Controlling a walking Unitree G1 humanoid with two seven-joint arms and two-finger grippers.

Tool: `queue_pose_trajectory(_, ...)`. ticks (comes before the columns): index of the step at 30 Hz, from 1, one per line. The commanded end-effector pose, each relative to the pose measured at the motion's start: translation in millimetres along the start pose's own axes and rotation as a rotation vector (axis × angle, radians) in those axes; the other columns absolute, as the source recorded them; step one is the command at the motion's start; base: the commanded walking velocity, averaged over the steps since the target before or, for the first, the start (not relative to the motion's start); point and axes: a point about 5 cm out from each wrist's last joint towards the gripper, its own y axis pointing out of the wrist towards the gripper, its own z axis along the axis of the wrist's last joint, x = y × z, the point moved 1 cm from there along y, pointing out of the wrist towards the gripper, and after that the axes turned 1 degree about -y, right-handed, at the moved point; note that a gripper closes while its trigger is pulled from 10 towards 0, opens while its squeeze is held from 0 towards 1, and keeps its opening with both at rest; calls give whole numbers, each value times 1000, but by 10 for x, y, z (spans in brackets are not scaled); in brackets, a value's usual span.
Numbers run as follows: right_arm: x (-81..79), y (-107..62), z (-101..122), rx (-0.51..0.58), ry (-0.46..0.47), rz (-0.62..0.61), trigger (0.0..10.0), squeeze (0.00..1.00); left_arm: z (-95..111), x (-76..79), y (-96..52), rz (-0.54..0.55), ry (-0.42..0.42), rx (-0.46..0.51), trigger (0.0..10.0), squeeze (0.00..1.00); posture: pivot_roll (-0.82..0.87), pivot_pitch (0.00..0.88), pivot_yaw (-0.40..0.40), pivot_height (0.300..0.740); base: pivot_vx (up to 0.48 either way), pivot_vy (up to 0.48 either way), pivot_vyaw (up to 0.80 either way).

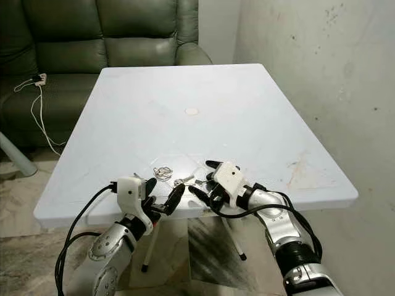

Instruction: Hang keys on a hook

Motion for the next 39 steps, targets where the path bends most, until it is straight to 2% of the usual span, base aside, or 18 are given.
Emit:
queue_pose_trajectory(1,6,36,17,-12,-8,15,10000,0,35,45,2,-3,-11,13,10000,0,-17,3,-58,740,0,0,0)
queue_pose_trajectory(4,7,47,-9,-41,-1,14,9922,0,40,47,3,-2,-16,14,10000,0,-17,5,-59,740,0,0,0)
queue_pose_trajectory(5,8,49,-16,-48,2,14,9412,0,40,48,3,-2,-17,14,10000,0,-17,5,-59,740,0,0,0)
queue_pose_trajectory(7,10,53,-31,-61,16,18,9255,0,41,48,4,-1,-17,14,10000,0,-17,5,-59,740,0,0,0)
queue_pose_trajectory(8,10,55,-36,-65,22,21,2118,0,41,49,4,-1,-17,14,10000,0,-17,4,-60,740,0,0,0)
queue_pose_trajectory(9,11,54,-37,-66,27,28,1176,0,41,50,3,0,-18,14,10000,0,-17,5,-61,740,0,0,0)
queue_pose_trajectory(11,29,45,-27,-60,16,29,902,0,43,52,2,1,-21,14,10000,0,-17,5,-61,740,0,0,0)
queue_pose_trajectory(12,35,41,-26,-60,9,27,0,0,42,53,2,1,-22,14,10000,0,-17,5,-61,740,0,0,0)
queue_pose_trajectory(27,192,-67,-39,-71,-27,-17,0,0,40,59,-3,1,-28,11,10000,0,-22,8,-58,740,0,0,0)
queue_pose_trajectory(39,232,-90,-41,-71,-52,-20,0,0,43,62,-6,4,-29,8,10000,0,-20,11,-56,740,0,0,0)
